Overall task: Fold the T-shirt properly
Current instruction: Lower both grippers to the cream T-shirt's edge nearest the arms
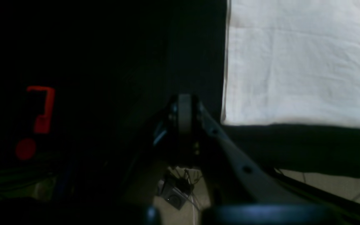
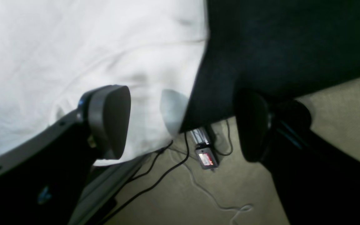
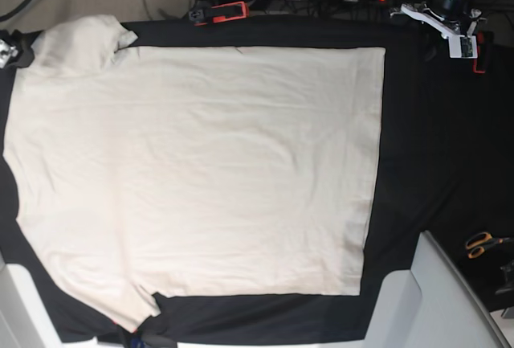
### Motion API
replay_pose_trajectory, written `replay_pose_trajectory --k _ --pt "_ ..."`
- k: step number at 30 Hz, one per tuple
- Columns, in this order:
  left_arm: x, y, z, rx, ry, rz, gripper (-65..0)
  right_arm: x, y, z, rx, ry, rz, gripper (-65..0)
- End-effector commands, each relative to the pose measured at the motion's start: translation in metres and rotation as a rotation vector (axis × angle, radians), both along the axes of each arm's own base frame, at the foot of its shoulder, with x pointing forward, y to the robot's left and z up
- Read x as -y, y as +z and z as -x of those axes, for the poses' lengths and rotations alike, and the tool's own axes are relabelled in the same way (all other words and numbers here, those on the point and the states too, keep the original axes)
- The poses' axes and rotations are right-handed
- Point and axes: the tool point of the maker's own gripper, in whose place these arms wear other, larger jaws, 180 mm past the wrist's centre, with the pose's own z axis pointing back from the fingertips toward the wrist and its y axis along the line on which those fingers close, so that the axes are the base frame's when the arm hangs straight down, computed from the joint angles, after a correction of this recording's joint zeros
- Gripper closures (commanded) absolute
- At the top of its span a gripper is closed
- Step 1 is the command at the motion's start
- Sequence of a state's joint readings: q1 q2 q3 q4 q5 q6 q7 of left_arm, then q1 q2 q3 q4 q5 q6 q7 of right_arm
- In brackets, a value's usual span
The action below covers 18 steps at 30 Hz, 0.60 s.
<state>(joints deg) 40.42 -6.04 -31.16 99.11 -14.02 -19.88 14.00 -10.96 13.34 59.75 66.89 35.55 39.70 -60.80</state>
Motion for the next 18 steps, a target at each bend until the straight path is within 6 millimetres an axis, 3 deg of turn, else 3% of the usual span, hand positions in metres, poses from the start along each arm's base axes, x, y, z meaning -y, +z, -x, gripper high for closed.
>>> replay_pose_trajectory --k 1,7,14,18 --pt "-0.008 0.01 -0.002 0.032 0.008 -0.019 0.0 0.012 0.011 -0.012 0.042 -0.001 0.027 -49.4" --pt "-0.012 0.011 -0.002 0.034 0.017 -0.026 0.0 0.007 0.0 -0.017 0.047 -0.027 -0.024 -49.4" --pt "-0.012 0.011 -0.002 0.034 0.018 -0.025 0.0 -0.017 -0.021 -0.021 0.04 0.006 -0.072 -49.2" --pt "-0.013 0.011 -0.001 0.033 0.019 -0.026 0.0 -0.024 -0.028 -0.009 0.014 0.005 -0.088 -38.9"
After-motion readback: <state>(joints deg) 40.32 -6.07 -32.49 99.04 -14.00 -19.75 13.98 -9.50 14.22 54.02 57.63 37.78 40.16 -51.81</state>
